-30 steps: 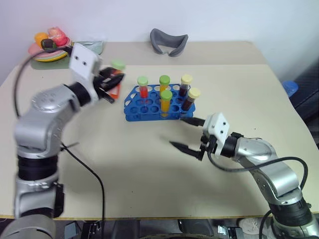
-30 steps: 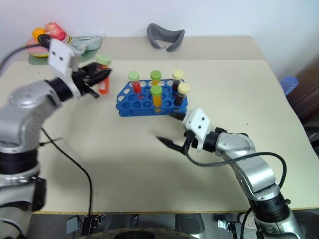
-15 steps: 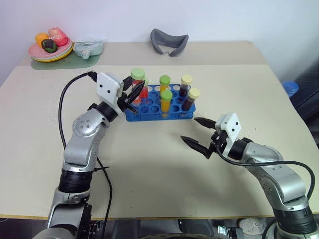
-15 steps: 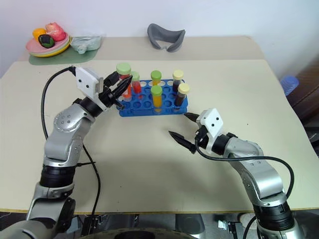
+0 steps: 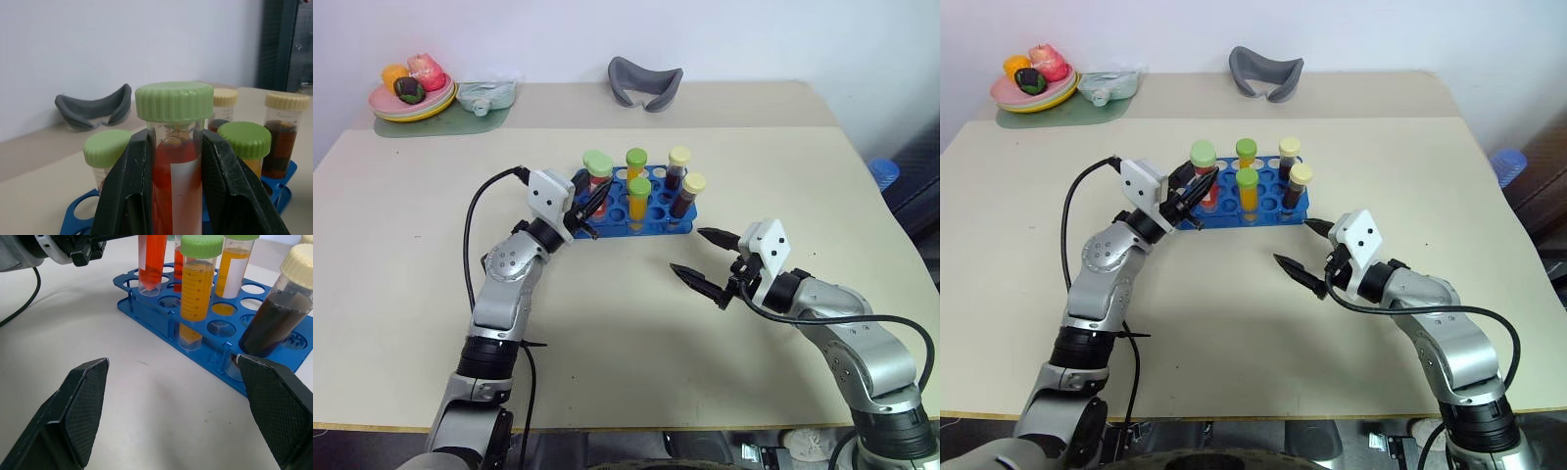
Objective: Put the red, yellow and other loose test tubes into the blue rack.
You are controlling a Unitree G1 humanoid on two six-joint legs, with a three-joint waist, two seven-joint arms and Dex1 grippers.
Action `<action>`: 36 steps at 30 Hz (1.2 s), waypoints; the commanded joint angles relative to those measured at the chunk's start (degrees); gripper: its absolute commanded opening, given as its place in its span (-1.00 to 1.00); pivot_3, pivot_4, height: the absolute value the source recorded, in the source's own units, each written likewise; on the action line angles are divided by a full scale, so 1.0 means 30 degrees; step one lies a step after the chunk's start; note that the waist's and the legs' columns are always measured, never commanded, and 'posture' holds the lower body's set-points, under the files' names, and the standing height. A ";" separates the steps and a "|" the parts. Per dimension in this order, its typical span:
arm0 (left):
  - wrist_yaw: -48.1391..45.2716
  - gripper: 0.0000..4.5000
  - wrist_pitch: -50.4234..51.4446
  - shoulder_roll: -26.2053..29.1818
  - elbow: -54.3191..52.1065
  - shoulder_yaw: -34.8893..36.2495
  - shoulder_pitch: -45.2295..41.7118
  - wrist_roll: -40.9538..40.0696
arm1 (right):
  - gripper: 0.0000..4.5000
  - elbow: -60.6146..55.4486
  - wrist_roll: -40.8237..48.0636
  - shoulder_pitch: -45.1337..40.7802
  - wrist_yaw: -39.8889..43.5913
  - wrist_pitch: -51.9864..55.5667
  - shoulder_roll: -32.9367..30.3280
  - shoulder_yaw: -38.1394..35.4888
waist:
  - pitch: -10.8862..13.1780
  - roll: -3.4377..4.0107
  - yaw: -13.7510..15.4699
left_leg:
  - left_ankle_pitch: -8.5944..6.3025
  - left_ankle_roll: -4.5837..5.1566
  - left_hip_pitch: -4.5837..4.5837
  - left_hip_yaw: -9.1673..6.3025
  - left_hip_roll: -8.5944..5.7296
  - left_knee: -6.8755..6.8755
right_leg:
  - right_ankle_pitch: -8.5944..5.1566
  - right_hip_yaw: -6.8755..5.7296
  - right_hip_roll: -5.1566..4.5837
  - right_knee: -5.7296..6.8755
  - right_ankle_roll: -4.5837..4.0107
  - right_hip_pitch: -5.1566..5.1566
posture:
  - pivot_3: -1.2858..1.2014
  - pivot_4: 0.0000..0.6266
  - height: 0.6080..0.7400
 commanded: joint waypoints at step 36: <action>-0.4264 0.85 0.6320 0.8004 -0.6760 0.7801 0.8539 -0.6276 | 0.91 0.1148 0.1156 0.2310 0.3793 -0.0536 -0.4569 -0.4706 | 0.0002 0.0005 0.0032 | -0.0027 0.0047 0.0045 -0.0005 0.0013 -0.0039 | -0.0004 -0.0013 -0.0001 -0.0111 0.0001 0.0095 | 0.03 -0.52 1.00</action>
